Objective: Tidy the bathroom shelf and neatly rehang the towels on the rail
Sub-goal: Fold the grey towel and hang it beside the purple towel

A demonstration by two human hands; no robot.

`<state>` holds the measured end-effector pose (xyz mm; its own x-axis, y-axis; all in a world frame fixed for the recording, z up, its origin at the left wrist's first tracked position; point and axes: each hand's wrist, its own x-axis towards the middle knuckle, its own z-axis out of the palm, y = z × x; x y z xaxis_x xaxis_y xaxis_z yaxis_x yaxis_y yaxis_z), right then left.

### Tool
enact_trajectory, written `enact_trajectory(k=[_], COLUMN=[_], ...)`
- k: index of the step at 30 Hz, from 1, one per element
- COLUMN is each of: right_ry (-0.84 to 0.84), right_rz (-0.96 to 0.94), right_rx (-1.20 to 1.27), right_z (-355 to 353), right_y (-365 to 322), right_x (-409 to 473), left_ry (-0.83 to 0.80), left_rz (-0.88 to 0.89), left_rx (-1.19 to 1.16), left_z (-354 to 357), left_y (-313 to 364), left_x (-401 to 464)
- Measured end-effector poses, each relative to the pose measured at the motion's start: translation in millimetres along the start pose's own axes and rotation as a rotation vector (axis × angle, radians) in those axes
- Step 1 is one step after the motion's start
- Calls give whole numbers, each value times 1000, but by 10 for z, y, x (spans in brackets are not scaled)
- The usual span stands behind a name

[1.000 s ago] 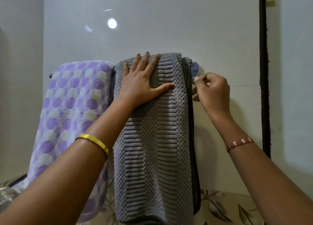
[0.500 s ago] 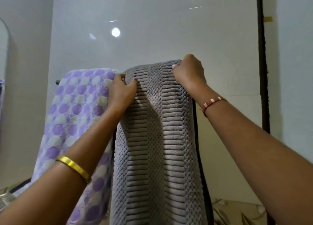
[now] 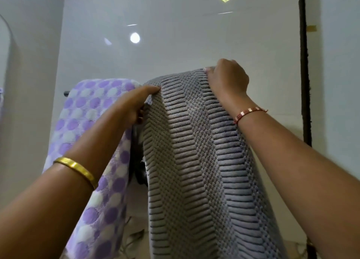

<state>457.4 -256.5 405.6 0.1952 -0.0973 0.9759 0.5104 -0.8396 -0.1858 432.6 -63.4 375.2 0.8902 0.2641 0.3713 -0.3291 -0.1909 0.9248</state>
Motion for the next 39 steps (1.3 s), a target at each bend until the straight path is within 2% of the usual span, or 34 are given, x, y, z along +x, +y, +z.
enact_trajectory(k=[3,7,11,14,17,19,21,24,28,31,34,36,37,39], right_ry=[-17,-78,-98,-17,75,22,-106,-138,47,161,27,-109,-185,-318], right_rz=[54,114,144,49,-177,-315,-287,-261,-216,-34,354,552,583,521], right_rx=[80,250,274,43,-193,-155,-3,131,385,611,896,969,992,1023], right_z=[20,31,-6,2,-8,24,85,177,191,252,299,331,338,335], right_y=[-32,-53,42,34,-18,-19,28,150,209,255,261,292,309,328], right_x=[1,40,84,61,76,54,-62,-281,-652,-986,-1097,-1097,-1108,-1163], left_ry=[0,200,369,463,525,588,608,474,320,111,5,-31,-78,-188], left_rz=[33,179,368,474,492,501,492,498,505,436,431,455,441,349], left_rx=[1,121,311,445,403,320,250,147,138,40,-48,-59,-42,0], left_z=[-8,23,39,73,67,68,107,191,167,144,168,155,134,79], left_y=[108,249,312,281,149,41,-88,-347,-631,-768,-920,-954,-966,-992], left_x=[-28,20,128,214,269,255,212,157,76,-26,-98,-139,-139,-87])
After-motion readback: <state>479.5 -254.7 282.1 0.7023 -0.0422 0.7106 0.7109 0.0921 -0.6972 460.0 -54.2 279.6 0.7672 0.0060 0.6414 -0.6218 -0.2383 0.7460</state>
